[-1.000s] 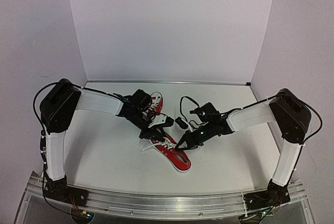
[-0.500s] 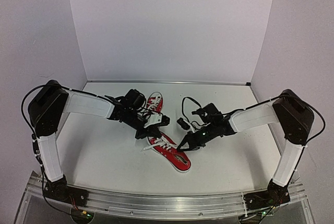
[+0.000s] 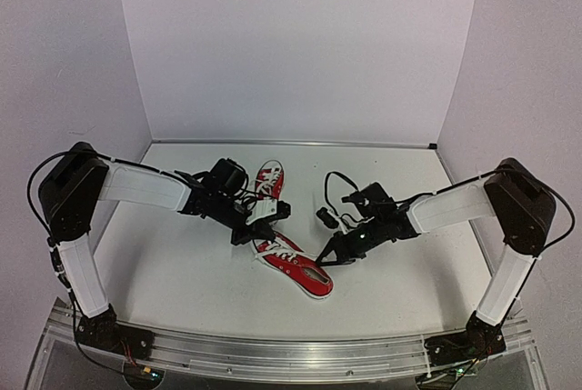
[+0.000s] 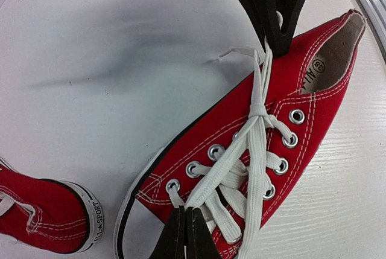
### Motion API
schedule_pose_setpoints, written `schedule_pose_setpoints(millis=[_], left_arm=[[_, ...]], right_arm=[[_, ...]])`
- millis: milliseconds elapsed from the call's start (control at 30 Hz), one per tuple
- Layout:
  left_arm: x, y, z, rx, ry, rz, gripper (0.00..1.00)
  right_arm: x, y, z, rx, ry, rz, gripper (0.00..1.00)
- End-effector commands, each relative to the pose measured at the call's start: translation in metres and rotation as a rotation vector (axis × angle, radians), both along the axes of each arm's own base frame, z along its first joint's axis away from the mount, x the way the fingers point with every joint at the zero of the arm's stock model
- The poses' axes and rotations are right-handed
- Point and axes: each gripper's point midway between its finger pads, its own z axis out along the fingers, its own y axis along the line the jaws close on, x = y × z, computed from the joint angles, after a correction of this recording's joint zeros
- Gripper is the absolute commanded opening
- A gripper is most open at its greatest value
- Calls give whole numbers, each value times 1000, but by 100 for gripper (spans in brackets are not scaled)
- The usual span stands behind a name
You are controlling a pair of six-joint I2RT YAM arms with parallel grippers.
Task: Tie the shoes
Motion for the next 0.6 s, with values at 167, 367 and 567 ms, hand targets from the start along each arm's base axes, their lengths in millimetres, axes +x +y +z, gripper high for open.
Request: schedule_pose_setpoints(millis=[167, 367, 567], left_arm=[[40, 25, 24, -13, -132, 191, 0], [47, 29, 22, 1, -139, 217, 0], [49, 31, 21, 8, -141, 222, 0]], right_arm=[[-3, -20, -7, -77, -17, -35, 0], [-5, -24, -9, -90, -21, -40, 0], [-9, -28, -12, -98, -19, -39, 0]])
